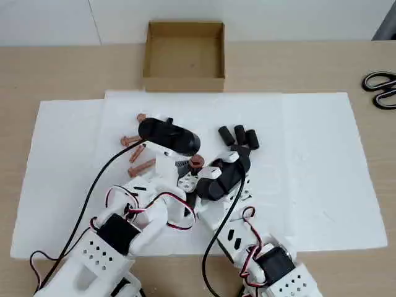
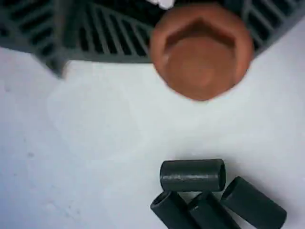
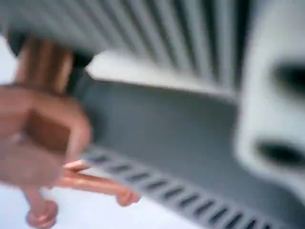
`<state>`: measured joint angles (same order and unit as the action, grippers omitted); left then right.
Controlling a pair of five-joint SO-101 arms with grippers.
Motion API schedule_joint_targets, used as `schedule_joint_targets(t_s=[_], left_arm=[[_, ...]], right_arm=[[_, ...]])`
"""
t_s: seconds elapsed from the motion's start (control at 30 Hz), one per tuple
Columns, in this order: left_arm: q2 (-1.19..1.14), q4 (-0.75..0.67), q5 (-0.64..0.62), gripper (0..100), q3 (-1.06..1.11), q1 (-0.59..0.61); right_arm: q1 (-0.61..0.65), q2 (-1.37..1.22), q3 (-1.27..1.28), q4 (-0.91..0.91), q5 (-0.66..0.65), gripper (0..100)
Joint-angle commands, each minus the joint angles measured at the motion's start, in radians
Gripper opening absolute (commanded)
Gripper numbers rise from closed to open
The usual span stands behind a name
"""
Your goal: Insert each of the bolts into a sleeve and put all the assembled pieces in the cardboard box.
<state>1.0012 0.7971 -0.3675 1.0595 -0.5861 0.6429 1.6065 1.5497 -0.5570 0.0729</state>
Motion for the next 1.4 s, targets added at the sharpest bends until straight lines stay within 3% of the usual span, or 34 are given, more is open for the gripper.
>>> schedule_joint_targets(t_s=[0.0,0.13,0.53,0.73,0.9,1.0,1.13,1.37], left_arm=[[0.005,0.018,0.003,35,-0.019,-0.005],[0.005,0.077,0.005,35,-0.101,0.044],[0.005,0.307,0.003,35,-0.325,0.342],[0.005,0.446,0.008,35,-0.407,0.48],[0.005,0.465,0.008,35,-0.404,0.652],[0.005,0.465,0.006,35,-0.403,0.698],[0.005,0.465,0.006,35,-0.403,0.704],[0.005,0.466,0.006,35,-0.403,0.706]], right_arm=[[-0.002,0.018,-0.014,0.018,0.0,0.3],[-0.004,0.018,-0.014,0.018,0.0,0.3],[-0.024,0.018,0.0,0.019,0.0,0.3],[-0.11,0.015,-0.005,0.019,0.0,0.3],[-0.302,0.007,-0.026,0.001,-0.003,0.3],[-0.407,0.005,-0.135,-0.087,-0.071,0.3],[-0.433,-0.096,-0.391,-0.189,-0.121,0.3],[-0.433,-0.696,-0.962,-0.159,-0.144,0.3]])
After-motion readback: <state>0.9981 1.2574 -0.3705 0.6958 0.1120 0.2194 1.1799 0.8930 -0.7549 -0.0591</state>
